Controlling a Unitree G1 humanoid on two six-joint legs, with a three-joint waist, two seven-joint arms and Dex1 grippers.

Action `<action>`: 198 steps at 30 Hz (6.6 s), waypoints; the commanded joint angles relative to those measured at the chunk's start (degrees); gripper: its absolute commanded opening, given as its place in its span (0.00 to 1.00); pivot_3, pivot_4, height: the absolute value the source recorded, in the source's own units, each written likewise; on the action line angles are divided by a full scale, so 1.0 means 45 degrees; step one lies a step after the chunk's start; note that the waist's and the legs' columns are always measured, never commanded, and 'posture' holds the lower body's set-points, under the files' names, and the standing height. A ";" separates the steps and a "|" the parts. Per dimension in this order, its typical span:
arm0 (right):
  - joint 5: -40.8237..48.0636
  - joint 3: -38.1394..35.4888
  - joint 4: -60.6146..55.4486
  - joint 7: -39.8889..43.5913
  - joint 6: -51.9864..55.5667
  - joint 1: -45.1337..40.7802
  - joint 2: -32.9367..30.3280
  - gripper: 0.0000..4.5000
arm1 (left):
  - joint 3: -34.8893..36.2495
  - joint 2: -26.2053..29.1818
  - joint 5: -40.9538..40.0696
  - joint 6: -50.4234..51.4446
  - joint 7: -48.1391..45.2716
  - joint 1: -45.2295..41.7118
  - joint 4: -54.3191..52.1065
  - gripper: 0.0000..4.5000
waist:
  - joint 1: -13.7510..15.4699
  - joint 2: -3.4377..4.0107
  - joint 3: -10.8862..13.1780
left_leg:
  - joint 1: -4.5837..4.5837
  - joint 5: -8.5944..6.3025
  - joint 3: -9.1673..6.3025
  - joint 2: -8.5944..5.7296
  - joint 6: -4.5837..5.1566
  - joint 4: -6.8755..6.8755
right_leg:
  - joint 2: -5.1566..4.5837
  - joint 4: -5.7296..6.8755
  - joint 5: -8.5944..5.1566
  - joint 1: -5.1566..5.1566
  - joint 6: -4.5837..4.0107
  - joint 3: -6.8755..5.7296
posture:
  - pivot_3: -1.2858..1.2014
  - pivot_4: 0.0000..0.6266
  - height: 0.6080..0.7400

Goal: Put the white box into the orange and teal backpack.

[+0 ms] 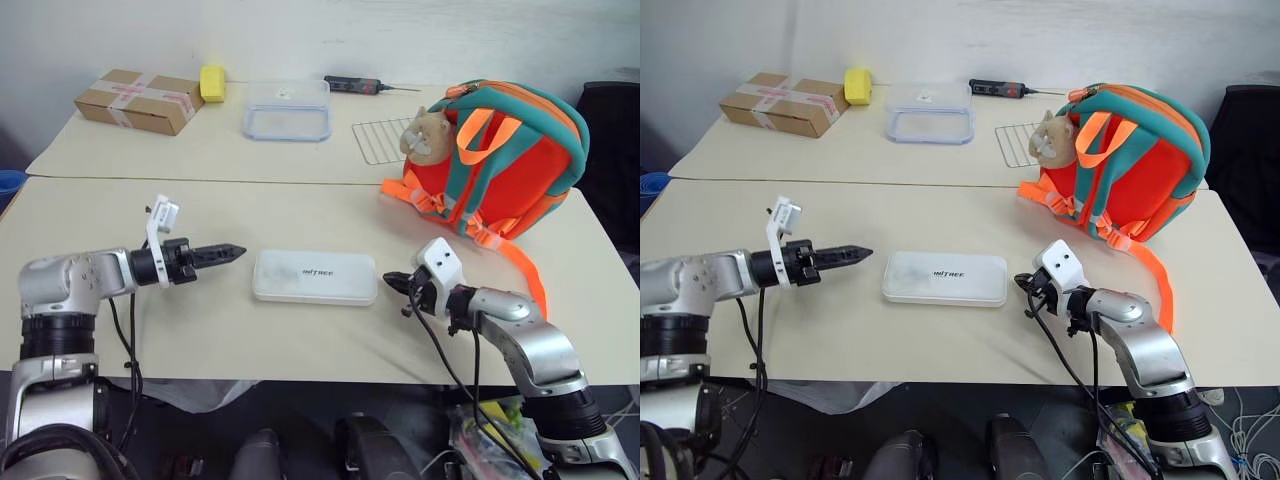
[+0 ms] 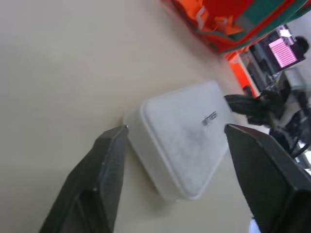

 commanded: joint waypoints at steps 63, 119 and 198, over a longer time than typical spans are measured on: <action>0.2444 -0.4139 0.5981 -0.2304 -0.0059 -0.5897 0.0828 1.00 | 0.5155 -0.2138 -0.5649 0.4135 0.4245 -0.0858 -0.5964 0.30 | -0.0081 0.0003 0.0002 | 0.0015 0.0029 0.0006 0.0002 -0.0052 -0.0026 | 0.0011 0.0017 -0.0005 -0.0012 -0.0008 0.0009 | 0.52 0.24 1.00; 1.2625 -0.5055 -0.2871 0.4685 0.6004 -0.0650 -0.6231 0.01 | -0.2732 0.0459 0.0666 -0.8135 -0.3945 -0.2845 -0.3301 0.30 | 0.0338 -0.0019 0.0036 | -0.0016 -0.0002 -0.0010 -0.0005 0.0006 0.0000 | -0.0005 -0.0050 -0.0004 0.0018 -0.0007 -0.0004 | 0.52 0.24 1.00; 1.2413 -0.4687 -0.4320 0.0175 0.3788 0.2217 -0.3821 0.00 | -0.5870 0.1670 0.5261 -1.0683 -0.3575 -0.2314 -0.3072 0.24 | 0.0162 -0.0022 0.0039 | 0.0022 0.0014 0.0001 0.0011 -0.0021 -0.0023 | 0.0018 -0.0016 -0.0005 0.0014 -0.0008 0.0021 | 0.52 0.24 1.00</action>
